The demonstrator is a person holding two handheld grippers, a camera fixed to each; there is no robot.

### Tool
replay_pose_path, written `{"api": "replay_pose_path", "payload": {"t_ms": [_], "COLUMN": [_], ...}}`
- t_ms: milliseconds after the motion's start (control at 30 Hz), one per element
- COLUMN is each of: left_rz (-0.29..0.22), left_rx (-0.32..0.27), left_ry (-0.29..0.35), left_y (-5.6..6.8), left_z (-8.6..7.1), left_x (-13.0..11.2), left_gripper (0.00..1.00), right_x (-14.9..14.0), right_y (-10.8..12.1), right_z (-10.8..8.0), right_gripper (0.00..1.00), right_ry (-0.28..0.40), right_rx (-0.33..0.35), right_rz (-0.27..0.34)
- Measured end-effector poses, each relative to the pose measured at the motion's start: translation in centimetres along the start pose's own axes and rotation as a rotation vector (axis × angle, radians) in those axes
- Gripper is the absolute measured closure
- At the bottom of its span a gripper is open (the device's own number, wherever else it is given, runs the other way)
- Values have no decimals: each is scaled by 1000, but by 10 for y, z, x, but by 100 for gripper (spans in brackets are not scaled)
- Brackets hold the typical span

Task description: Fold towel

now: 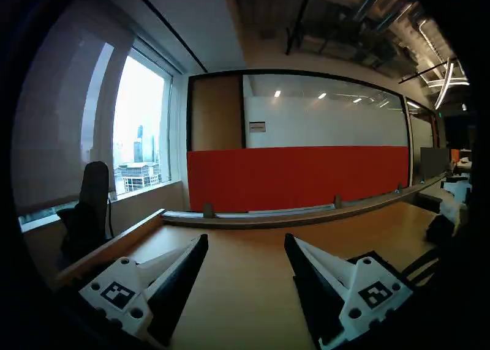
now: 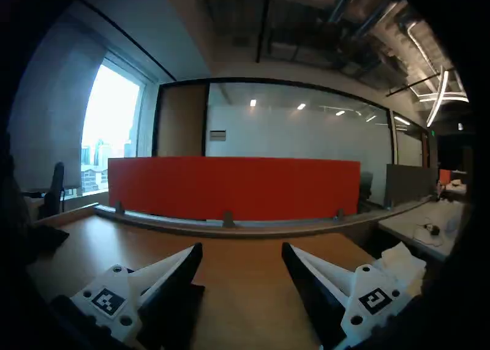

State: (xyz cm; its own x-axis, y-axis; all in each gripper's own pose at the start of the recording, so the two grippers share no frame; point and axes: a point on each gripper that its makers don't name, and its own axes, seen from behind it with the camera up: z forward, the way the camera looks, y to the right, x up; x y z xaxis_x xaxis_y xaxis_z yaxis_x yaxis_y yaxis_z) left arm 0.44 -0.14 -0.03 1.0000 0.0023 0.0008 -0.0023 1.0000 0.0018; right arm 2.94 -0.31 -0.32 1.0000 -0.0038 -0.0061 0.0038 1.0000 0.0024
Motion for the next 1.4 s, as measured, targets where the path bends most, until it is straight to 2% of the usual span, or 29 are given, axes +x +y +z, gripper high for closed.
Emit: {"api": "replay_pose_path", "payload": {"t_ms": [267, 400, 567, 767, 900, 1167, 1400], "left_rz": [12, 15, 29, 34, 41, 77, 91], "left_rx": [-1, -23, -67, -183, -246, -342, -392], "left_ry": [-10, -29, -66, -128, -169, -225, -298], "left_y": [-6, -4, 1, 24, 35, 55, 70], "left_z": [-6, -6, -4, -3, -5, -10, -20], "left_x": [37, 43, 43, 38, 32, 18, -11], "left_gripper": [8, 8, 8, 8, 8, 8, 8], "right_x": [45, 57, 58, 52, 48, 29, -3], "right_y": [0, -3, -13, -27, -44, -71, -85], "right_z": [-5, -7, -9, -10, -14, -23, -34], "right_gripper": [0, 0, 0, 0, 0, 0, 0], "right_ry": [-3, -9, -49, -115, -166, -259, -336], "right_rx": [-10, -1, 31, 105, 189, 330, 417], "right_rz": [3, -5, -27, -56, -69, -106, -167]}}
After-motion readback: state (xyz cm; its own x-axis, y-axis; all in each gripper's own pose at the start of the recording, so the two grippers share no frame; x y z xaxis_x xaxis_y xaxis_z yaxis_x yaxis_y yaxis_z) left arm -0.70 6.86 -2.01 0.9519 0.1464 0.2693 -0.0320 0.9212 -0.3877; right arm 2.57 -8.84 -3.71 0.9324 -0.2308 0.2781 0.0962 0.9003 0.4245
